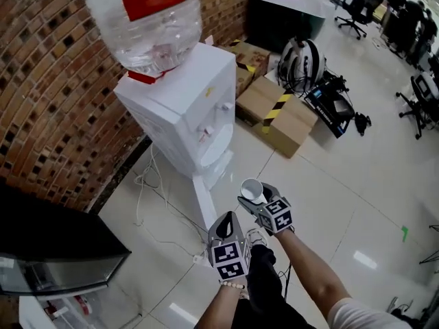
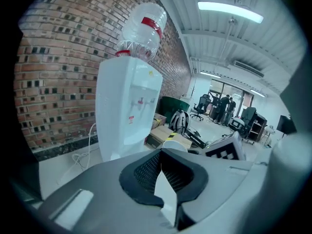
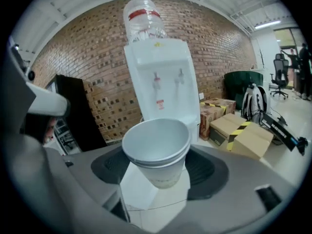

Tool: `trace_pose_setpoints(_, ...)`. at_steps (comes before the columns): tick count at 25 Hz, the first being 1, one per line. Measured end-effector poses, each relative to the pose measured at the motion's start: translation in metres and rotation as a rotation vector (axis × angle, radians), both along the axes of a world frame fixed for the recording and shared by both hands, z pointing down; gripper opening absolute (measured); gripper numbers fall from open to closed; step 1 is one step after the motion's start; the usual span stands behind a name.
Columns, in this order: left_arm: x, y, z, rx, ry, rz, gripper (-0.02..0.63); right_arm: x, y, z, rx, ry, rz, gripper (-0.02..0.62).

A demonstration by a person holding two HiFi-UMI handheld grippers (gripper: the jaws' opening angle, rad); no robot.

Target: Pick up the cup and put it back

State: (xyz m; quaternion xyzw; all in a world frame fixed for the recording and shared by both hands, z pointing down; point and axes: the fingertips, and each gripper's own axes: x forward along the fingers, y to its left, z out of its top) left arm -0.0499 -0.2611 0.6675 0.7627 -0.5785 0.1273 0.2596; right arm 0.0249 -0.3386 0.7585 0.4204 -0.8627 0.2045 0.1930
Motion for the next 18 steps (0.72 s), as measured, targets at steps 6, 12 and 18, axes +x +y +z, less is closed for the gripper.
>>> trace_pose_setpoints(6, 0.000, 0.080, -0.076, -0.073, -0.035, 0.047, 0.006, 0.013, 0.091, -0.139, 0.017, -0.009, 0.018, 0.356)
trace_pose_setpoints(12, -0.009, 0.163, -0.159, -0.051, -0.022, 0.063, 0.006, 0.033, 0.181, -0.240, 0.036, 0.015, 0.026, 0.356)
trace_pose_setpoints(18, -0.017, 0.210, -0.219, 0.010, 0.011, 0.063, 0.006, 0.045, 0.249, -0.309, 0.066, 0.001, 0.027, 0.356)
